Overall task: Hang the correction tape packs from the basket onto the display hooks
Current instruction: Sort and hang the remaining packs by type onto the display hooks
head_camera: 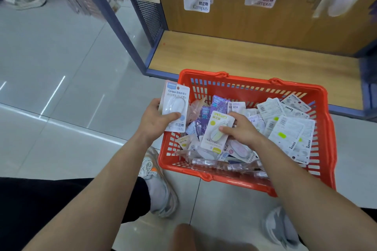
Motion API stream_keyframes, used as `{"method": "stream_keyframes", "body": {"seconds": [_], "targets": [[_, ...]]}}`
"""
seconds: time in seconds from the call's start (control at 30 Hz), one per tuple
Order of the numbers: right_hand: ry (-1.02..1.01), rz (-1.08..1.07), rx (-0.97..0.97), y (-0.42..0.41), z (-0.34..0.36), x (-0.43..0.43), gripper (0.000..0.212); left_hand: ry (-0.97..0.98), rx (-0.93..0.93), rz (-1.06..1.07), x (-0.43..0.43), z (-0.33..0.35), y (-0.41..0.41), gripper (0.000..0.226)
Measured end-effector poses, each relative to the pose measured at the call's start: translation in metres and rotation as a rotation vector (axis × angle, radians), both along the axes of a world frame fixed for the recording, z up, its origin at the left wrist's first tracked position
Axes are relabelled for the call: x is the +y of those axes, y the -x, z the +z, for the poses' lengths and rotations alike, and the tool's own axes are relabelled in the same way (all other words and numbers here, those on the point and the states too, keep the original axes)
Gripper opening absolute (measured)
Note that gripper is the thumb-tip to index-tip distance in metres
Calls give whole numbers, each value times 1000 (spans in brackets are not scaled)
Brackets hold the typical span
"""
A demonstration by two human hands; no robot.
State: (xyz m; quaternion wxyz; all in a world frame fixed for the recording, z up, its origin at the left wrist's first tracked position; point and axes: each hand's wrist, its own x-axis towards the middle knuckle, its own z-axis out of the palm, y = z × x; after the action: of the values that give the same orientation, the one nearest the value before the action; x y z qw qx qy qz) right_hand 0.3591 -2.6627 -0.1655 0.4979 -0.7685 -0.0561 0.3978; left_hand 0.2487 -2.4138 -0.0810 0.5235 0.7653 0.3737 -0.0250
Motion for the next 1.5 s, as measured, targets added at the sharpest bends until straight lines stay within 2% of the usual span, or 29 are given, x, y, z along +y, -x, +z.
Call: {"method": "stream_keyframes", "body": {"seconds": [0.23,0.4,0.43,0.53,0.57,0.6,0.67,0.73,0.9,1.07,1.17,1.23,1.33,1.5], "targets": [[20,-50,-117,-15,3,-6,29,-3,19,-2,-2,-1,-2,46],[66,137,-102,-8,-5,-3,23,7,28,-1,-2,-3,-3,48],[88,160,-90,-4,-8,-1,29,12,28,-2,-2,-3,-3,48],[147,205,-102,4,-23,6,66,29,31,-4,-1,-3,-3,48],[145,207,-102,5,-24,8,69,32,35,-4,0,-3,-3,47],[138,194,-106,4,-21,11,64,36,35,-5,0,-3,-3,47],[107,116,-106,-2,-9,12,37,40,31,-6,0,-2,-3,45],[39,-12,-84,-14,10,10,27,54,34,-4,-1,2,-5,43],[-107,-182,-49,-41,89,-9,29,219,82,-59,-12,30,-11,44],[-187,-108,-37,-47,181,-44,28,281,80,-229,-19,82,-11,37],[-267,-104,-11,-39,225,-68,26,370,35,-333,-36,112,-7,55],[-317,-138,4,-32,239,-79,34,441,-23,-338,-51,124,-7,67],[-378,-209,36,-21,243,-91,53,514,-95,-359,-73,133,-8,65],[-447,-260,64,-13,234,-93,46,493,-105,-403,-90,134,-9,56]]}}
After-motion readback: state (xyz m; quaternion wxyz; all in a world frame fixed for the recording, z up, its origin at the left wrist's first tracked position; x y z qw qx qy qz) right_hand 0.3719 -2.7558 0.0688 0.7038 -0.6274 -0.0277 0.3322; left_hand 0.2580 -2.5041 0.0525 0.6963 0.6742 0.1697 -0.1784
